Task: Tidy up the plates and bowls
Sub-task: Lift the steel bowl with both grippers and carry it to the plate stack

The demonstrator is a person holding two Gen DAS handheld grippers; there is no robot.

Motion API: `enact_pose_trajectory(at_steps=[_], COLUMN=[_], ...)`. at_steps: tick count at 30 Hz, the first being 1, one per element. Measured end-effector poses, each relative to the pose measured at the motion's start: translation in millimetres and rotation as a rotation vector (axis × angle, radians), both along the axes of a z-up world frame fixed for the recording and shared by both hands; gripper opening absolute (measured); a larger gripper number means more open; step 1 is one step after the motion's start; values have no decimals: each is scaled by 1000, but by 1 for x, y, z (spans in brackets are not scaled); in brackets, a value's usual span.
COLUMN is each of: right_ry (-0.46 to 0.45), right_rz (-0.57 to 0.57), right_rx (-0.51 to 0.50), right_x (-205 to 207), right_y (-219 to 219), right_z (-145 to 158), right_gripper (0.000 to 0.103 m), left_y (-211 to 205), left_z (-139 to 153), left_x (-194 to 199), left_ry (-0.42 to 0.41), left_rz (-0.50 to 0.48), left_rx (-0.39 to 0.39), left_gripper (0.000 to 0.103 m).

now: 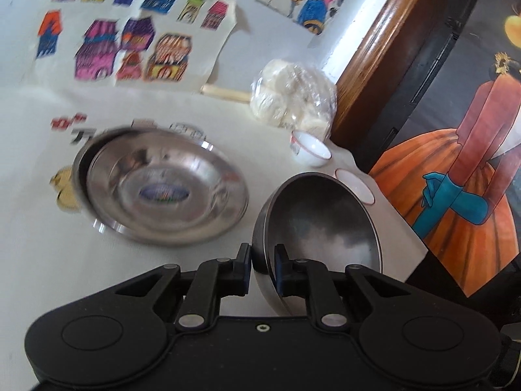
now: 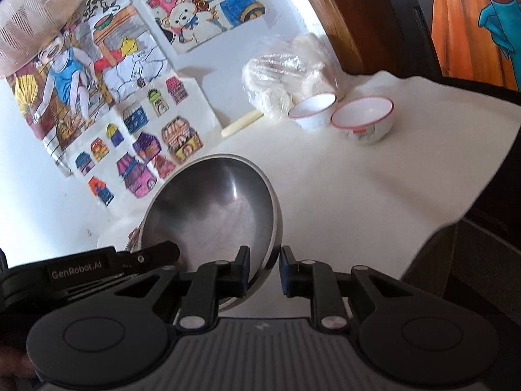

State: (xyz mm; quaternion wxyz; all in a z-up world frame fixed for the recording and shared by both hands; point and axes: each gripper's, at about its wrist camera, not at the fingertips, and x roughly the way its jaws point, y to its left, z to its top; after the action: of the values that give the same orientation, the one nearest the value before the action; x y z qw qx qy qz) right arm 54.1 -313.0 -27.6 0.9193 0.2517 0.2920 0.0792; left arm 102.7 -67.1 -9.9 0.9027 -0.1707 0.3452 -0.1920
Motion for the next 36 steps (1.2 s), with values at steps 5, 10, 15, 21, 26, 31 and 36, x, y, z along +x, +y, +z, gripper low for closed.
enact_pose_trajectory(at_steps=[5,10,15,21,26,31,36], right_ry=[37,50,71,96,101,102,109], right_rz=[13,28,44,57,73,97,123], right_rx=[-12,-29,-32,-40,-54,-61,-71], right_x=[-10,-7,2,12,20,30,38], right_y=[7,19,28,35,41,51,63], right_z=[0,0,-2,-7,-5,-3,-3], right_gripper=[21,21,21,21,21,22,22], left_y=[14,28,37,44,51,60,72], left_z=[-10,-18,-18,-19,-17,-18,-15], left_x=[-8,-8,-5,0,4,8,12], left_ry=[57,106,112,123,124,139,131], left_rz=[10,38,55,67,81,102,122], left_rx=[-29,-47,-57,-67,-72,-75,-85], left_gripper=[17,17,17,15,15,15,15])
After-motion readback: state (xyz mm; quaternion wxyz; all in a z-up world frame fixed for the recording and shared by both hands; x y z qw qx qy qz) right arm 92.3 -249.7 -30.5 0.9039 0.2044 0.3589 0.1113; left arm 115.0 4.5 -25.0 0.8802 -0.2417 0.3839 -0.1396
